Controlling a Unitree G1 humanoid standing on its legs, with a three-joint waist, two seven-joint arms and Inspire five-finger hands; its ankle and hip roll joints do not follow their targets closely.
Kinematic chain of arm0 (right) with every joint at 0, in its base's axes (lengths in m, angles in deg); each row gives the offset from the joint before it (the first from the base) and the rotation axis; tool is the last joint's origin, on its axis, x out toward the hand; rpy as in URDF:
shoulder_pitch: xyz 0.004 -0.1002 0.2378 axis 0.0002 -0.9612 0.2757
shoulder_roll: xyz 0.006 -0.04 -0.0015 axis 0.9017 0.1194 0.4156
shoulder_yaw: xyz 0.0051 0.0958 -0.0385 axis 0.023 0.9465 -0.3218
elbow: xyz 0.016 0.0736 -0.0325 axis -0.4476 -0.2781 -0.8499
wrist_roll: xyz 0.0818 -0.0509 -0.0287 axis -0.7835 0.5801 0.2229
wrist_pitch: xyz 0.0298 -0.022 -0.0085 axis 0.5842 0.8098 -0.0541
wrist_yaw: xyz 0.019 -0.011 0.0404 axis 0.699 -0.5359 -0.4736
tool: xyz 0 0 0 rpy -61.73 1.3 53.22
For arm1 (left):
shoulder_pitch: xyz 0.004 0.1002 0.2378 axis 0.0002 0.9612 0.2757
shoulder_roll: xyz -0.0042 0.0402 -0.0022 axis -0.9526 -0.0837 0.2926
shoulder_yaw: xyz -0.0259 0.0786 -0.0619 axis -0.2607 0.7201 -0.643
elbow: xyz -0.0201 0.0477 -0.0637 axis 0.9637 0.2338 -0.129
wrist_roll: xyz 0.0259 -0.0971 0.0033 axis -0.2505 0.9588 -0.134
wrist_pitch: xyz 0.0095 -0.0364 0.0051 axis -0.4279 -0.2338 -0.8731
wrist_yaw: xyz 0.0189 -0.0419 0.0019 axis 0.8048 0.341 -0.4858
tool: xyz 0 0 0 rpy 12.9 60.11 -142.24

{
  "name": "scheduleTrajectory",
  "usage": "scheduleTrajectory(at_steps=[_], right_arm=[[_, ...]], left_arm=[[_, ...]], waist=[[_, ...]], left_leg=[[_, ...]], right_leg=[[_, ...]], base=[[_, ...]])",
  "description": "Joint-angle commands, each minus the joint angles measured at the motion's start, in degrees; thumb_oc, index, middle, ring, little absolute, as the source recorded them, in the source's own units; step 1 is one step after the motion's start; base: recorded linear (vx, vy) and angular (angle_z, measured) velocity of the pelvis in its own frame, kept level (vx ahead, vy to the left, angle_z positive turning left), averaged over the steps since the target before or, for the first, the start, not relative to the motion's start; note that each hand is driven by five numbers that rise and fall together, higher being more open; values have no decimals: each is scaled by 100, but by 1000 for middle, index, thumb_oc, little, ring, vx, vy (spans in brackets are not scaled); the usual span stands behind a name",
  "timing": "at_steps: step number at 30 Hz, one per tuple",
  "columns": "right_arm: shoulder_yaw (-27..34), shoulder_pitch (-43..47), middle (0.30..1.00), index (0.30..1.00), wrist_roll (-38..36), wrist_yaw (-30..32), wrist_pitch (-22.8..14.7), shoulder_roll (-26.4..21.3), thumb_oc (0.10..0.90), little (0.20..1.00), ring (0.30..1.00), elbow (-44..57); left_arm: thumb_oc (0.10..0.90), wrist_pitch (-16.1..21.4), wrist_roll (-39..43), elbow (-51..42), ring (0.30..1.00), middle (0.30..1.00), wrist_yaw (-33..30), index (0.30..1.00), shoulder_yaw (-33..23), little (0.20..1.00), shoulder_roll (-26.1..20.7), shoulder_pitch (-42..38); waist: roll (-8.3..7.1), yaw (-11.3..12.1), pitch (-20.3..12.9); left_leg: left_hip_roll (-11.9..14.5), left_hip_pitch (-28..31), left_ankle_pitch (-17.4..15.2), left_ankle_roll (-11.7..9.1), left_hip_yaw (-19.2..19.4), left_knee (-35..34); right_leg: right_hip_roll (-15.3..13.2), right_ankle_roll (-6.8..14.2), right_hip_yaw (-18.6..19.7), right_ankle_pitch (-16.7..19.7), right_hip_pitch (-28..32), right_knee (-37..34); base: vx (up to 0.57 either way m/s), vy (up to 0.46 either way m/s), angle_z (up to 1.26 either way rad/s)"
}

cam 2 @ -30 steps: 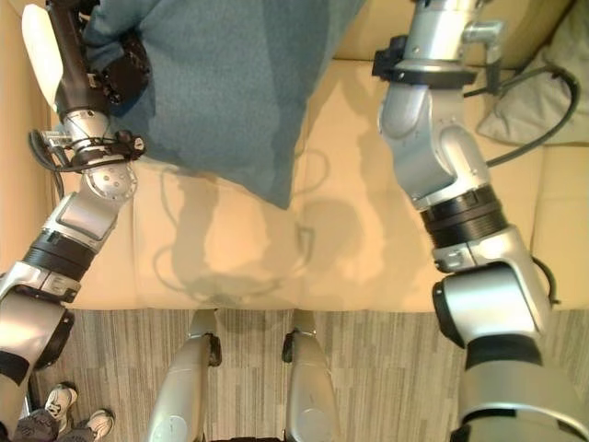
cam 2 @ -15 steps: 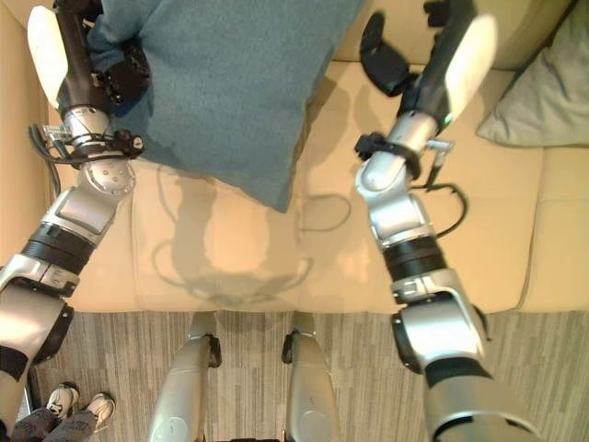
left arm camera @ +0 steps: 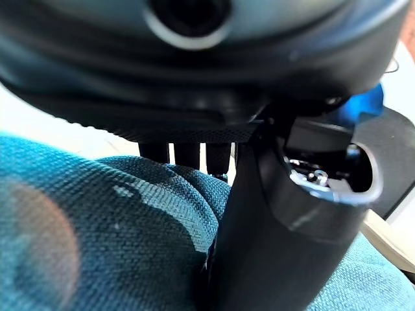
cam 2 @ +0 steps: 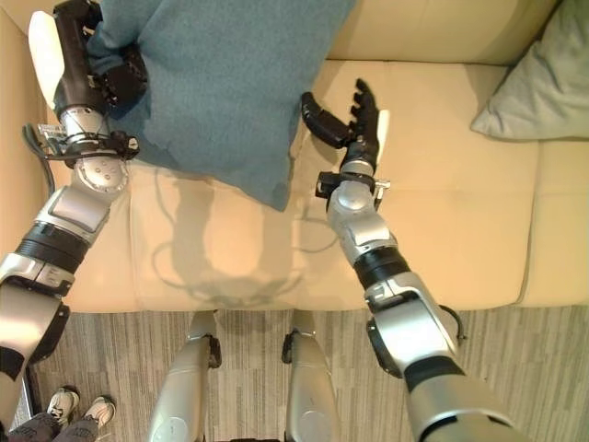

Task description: Pick up all the scattered cushions and arrange them neatly on the sofa.

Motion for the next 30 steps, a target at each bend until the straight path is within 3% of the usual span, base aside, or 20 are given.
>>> scheduleTrajectory(at_steps=[1,7,14,15,17,24,30], right_arm=[[-180,274,900,900,-1151,-882,-772,239,800,900,900,-91],[-77,440,900,900,-1839,-1402,-1017,554,800,900,900,-64],[-426,845,900,900,-1701,-1650,-976,503,800,900,900,-285],[-444,901,851,851,-1641,-1579,-968,497,767,851,851,-336],[-522,990,300,300,-1504,-1532,-876,475,400,300,300,-421],[-800,1151,300,300,-587,-1155,-509,282,400,300,300,-560],[-547,1172,300,300,-294,-699,-661,179,400,300,300,-264]], left_arm=[[400,593,-147,23,300,300,255,300,340,300,206,-477],[400,749,342,196,300,300,385,300,240,300,530,-421],[400,882,439,249,300,300,600,300,399,300,735,-437],[400,886,479,245,300,300,614,300,426,300,729,-452],[400,899,505,202,300,300,691,300,464,300,709,-476],[400,849,279,-186,300,300,760,300,626,300,509,-497],[400,805,209,-252,300,300,618,300,586,300,521,-500]], waist=[[13,77,-939],[43,146,-895],[96,231,-835],[109,240,-831],[132,257,-818],[136,285,-809],[103,260,-824]], left_leg=[[25,145,-855,-354,-70,110],[22,142,-834,-383,-72,120],[9,107,-793,-409,-90,139],[10,104,-790,-408,-88,139],[8,98,-780,-411,-87,142],[3,132,-769,-412,-102,129],[16,94,-766,-410,-111,80]], right_leg=[[-333,397,41,-1053,89,541],[-335,393,20,-1084,96,575],[-354,390,-34,-1094,104,629],[-358,392,-36,-1091,102,626],[-363,398,-49,-1085,108,617],[-364,402,-88,-1086,153,616],[-344,408,-108,-1078,106,598]], base=[[8,-12,3],[1,-2,1],[-1,-1,0],[0,0,0],[0,0,0],[2,1,1],[-2,-9,2]])
